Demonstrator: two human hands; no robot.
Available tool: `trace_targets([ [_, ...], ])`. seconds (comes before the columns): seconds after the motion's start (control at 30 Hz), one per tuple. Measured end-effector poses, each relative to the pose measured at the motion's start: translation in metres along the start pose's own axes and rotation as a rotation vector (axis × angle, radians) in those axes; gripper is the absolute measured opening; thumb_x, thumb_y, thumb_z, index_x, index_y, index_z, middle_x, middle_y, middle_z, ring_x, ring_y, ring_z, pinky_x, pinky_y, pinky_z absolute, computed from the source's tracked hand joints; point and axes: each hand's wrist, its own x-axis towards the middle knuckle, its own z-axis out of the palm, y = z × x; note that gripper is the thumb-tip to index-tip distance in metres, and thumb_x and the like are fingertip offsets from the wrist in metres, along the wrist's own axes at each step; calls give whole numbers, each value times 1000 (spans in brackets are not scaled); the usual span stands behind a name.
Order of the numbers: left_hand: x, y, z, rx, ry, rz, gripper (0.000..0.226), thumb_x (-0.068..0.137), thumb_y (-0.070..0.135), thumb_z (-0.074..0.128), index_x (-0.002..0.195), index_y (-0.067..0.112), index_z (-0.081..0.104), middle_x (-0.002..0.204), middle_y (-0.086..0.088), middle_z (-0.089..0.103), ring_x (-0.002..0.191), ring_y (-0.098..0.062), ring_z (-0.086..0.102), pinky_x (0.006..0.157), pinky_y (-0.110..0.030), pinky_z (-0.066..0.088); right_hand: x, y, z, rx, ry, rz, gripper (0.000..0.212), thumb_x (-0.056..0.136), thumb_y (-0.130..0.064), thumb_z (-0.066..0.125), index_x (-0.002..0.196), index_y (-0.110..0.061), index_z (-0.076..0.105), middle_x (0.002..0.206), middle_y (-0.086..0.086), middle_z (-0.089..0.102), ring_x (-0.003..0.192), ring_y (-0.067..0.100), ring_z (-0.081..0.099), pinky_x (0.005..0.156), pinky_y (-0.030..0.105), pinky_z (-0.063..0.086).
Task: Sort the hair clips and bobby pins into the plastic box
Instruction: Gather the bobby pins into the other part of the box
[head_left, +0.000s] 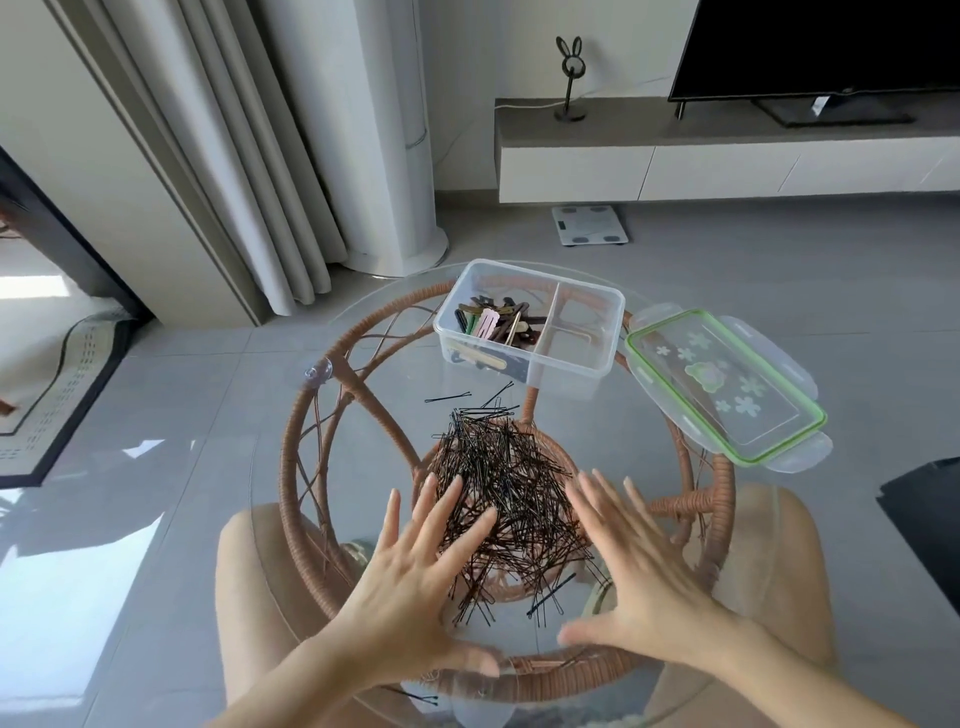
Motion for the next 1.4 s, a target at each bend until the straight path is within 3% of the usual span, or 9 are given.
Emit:
trace_targets([
  [0.13, 23, 6, -5, -179, 73, -64, 105, 68, 87, 35, 149, 31, 0, 157, -11, 4, 146, -33, -2, 116, -47, -1, 32, -18, 8, 67, 116, 6, 108, 70, -81, 38, 146, -22, -11, 156, 12, 4, 145, 25, -1, 119, 40, 1],
  [0.3, 28, 3, -16, -313, 163, -235, 99, 70, 81, 36, 148, 30, 4, 157, 3, 10, 146, -18, 12, 119, -37, 21, 43, -25, -11, 195, 215, 84, 100, 69, -66, 51, 146, -19, 10, 151, 4, 30, 139, 18, 28, 115, 37, 28],
  [0.5, 15, 14, -49, -306, 53, -549, 108, 64, 82, 42, 147, 22, 9, 136, -4, 40, 127, -21, 38, 107, -32, 35, 26, -31, -17, -130, 124, 317, 120, 50, -93, 27, 132, -6, 44, 114, 5, 61, 98, 21, 58, 83, 36, 51],
  [0.67, 29, 20, -52, -269, -51, -579, 62, 80, 55, 58, 119, 8, 45, 113, -8, 52, 98, -19, 50, 85, -23, 41, 31, -47, -18, -11, 141, 301, 73, 75, -61, 55, 126, -9, 49, 120, 5, 51, 112, 19, 48, 89, 26, 45],
  [0.9, 41, 11, -52, -299, -60, -560, 24, 87, 32, 60, 90, 8, 56, 82, -4, 62, 80, -23, 60, 71, -30, 49, 38, -44, -19, 31, 181, 262, 30, 89, -24, 58, 112, -5, 61, 120, 6, 57, 105, 22, 58, 82, 24, 46],
  [1.0, 41, 9, -54, -315, -67, -532, 22, 88, 26, 58, 93, 5, 63, 90, -6, 71, 85, -23, 65, 76, -32, 54, 41, -43, -17, -3, 216, 234, 9, 69, -5, 77, 76, -5, 70, 87, 6, 70, 78, 20, 69, 64, 20, 52],
  [1.1, 41, 7, -60, -344, -76, -536, 24, 87, 26, 61, 92, 4, 68, 91, -10, 73, 81, -24, 67, 76, -32, 56, 41, -45, -22, -42, 236, 236, 34, 41, -2, 90, 44, -15, 59, 50, -3, 62, 46, 8, 61, 39, 11, 34],
  [1.27, 39, -2, -76, -454, -75, -572, 16, 81, 26, 67, 73, 12, 68, 76, -14, 74, 56, -20, 55, 65, -31, 58, 35, -38, -38, 68, 366, 216, 24, 56, -4, 86, 50, -6, 62, 44, 1, 57, 38, 6, 38, 39, -1, 13],
  [1.4, 36, -10, -89, -547, -73, -586, 22, 80, 27, 69, 74, 7, 75, 68, -6, 75, 55, -14, 65, 66, -28, 59, 34, -28, -53, 165, 421, 259, 33, 79, -17, 69, 53, -1, 58, 47, 7, 54, 39, 9, 30, 46, 13, 33],
])
